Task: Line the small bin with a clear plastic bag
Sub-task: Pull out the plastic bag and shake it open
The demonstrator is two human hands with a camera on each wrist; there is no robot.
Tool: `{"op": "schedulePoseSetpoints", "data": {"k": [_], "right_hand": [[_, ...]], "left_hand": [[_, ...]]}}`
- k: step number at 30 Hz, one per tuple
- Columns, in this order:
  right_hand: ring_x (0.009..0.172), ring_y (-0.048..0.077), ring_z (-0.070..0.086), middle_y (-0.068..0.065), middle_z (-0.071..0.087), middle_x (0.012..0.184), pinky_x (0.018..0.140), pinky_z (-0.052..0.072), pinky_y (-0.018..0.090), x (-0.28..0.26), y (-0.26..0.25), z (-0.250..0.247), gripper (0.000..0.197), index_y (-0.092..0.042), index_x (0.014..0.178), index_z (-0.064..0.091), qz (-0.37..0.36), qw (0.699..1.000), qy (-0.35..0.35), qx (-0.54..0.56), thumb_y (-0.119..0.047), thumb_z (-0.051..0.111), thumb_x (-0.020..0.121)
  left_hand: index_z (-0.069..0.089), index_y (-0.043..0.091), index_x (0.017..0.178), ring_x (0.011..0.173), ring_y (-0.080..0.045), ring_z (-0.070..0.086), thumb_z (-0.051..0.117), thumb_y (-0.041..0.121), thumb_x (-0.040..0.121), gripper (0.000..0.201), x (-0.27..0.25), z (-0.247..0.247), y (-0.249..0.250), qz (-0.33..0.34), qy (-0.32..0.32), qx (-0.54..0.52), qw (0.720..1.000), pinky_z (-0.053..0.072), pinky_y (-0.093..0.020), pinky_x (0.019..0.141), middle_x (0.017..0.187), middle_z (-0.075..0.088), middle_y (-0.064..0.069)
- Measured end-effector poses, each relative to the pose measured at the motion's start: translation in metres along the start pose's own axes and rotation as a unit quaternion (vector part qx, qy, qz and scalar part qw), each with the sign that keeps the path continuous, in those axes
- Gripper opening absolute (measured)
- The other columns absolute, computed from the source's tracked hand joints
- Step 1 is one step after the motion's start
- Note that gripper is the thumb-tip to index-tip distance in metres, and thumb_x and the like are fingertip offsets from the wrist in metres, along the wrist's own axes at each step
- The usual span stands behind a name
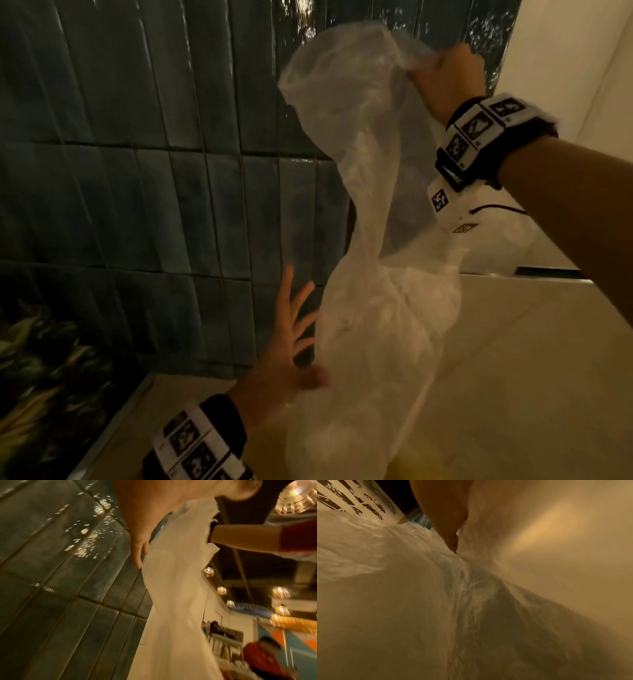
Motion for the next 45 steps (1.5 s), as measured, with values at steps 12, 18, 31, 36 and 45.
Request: {"op": "schedulePoseSetpoints", "data": {"k": [12,18,31,36,45], "right_hand": [[0.061,0.013,0.049,0.001,0.055,0.073,0.060,0.039,0.029,0.011,-0.007,-0.025,0.024,-0.012,0.070,0.056,-0.022,0.999,-0.034,0.034,-0.024,0.045,0.087],[0.102,0.024,0.060,0.009,0.066,0.110,0.076,0.041,0.026,0.015,0.015,-0.054,0.033,-0.007,0.111,0.064,0.003,0.999,0.018,0.039,-0.021,0.042,0.091],[0.109,0.028,0.061,0.014,0.067,0.115,0.089,0.042,0.025,-0.004,-0.016,-0.052,0.028,-0.008,0.111,0.065,-0.135,0.989,-0.055,-0.001,-0.022,0.051,0.090],[0.102,0.033,0.062,0.016,0.067,0.107,0.086,0.044,0.034,-0.051,-0.026,-0.017,0.030,-0.007,0.105,0.065,-0.233,0.928,-0.252,-0.147,-0.031,0.056,0.090],[0.093,0.022,0.054,0.003,0.055,0.101,0.074,0.037,0.028,-0.143,-0.027,0.029,0.062,-0.010,0.118,0.040,-0.193,0.884,-0.402,-0.138,-0.045,0.069,0.076]], "left_hand": [[0.066,0.005,0.115,0.107,-0.030,0.065,0.063,0.014,0.084,0.032,0.050,-0.062,-0.019,-0.164,0.174,0.438,0.866,0.045,-0.026,0.079,0.111,0.069,-0.019],[0.067,0.003,0.110,0.105,-0.042,0.060,0.050,0.023,0.092,0.032,0.008,-0.168,-0.003,-0.309,0.335,0.500,0.736,0.048,-0.043,0.086,0.113,0.065,-0.026],[0.050,0.012,0.130,0.119,-0.029,0.055,0.055,0.038,0.089,0.048,0.012,-0.178,-0.032,-0.409,0.134,0.512,0.743,0.043,-0.033,0.097,0.129,0.057,-0.013],[0.042,0.010,0.137,0.123,-0.035,0.050,0.051,0.032,0.092,0.051,0.025,-0.189,-0.008,-0.388,0.134,0.530,0.742,0.042,-0.039,0.101,0.138,0.049,-0.019],[0.056,0.035,0.114,0.100,-0.008,0.059,0.041,0.078,0.067,0.065,0.075,-0.065,0.163,-0.147,0.039,0.173,0.973,0.046,-0.025,0.083,0.113,0.061,0.008]]}}
Point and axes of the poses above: each hand's wrist, its own x-axis towards the middle knuckle, its own z-axis out of the palm, y = z × x, the point moved 4 cm from there along x, towards the middle knuckle
